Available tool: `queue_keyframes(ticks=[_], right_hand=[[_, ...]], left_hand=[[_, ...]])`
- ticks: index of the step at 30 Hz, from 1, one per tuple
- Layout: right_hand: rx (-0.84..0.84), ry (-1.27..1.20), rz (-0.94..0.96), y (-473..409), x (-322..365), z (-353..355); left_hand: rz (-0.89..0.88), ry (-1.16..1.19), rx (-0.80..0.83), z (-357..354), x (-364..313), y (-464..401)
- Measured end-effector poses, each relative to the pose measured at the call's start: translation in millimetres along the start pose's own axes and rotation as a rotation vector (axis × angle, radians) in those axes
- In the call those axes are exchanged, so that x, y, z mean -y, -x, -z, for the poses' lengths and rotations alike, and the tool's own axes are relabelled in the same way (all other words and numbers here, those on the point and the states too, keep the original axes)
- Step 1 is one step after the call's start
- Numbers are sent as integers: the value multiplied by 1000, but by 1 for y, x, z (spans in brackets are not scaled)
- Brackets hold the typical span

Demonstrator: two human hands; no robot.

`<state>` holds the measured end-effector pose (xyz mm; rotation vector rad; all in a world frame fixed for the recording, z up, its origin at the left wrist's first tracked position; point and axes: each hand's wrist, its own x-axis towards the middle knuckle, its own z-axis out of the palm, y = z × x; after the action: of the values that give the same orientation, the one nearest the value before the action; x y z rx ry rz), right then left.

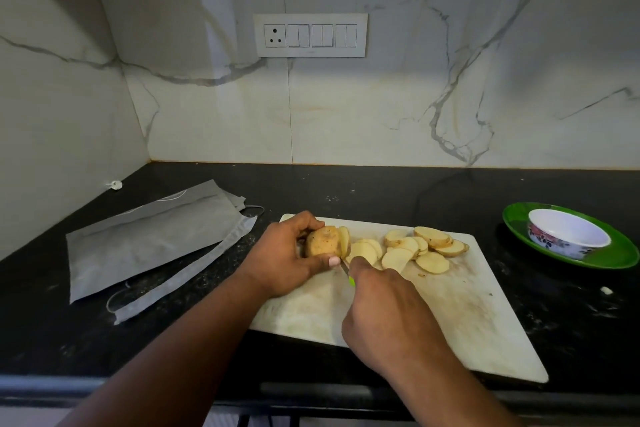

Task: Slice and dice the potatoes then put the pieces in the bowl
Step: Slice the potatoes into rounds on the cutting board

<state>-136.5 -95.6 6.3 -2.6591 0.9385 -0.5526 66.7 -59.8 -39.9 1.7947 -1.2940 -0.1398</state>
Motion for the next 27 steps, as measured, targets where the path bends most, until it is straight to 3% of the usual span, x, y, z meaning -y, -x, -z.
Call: queue_keyframes(ticks=[5,11,27], right_hand=[[-3,-10,-29,26,-7,19],[-143,3,-7,12,-4,28],[-141,2,10,-3,0,12]], left_hand=[[29,4,-14,1,2,-1],[34,-13,-30,2,5,0],[93,-29,-54,4,1,0]])
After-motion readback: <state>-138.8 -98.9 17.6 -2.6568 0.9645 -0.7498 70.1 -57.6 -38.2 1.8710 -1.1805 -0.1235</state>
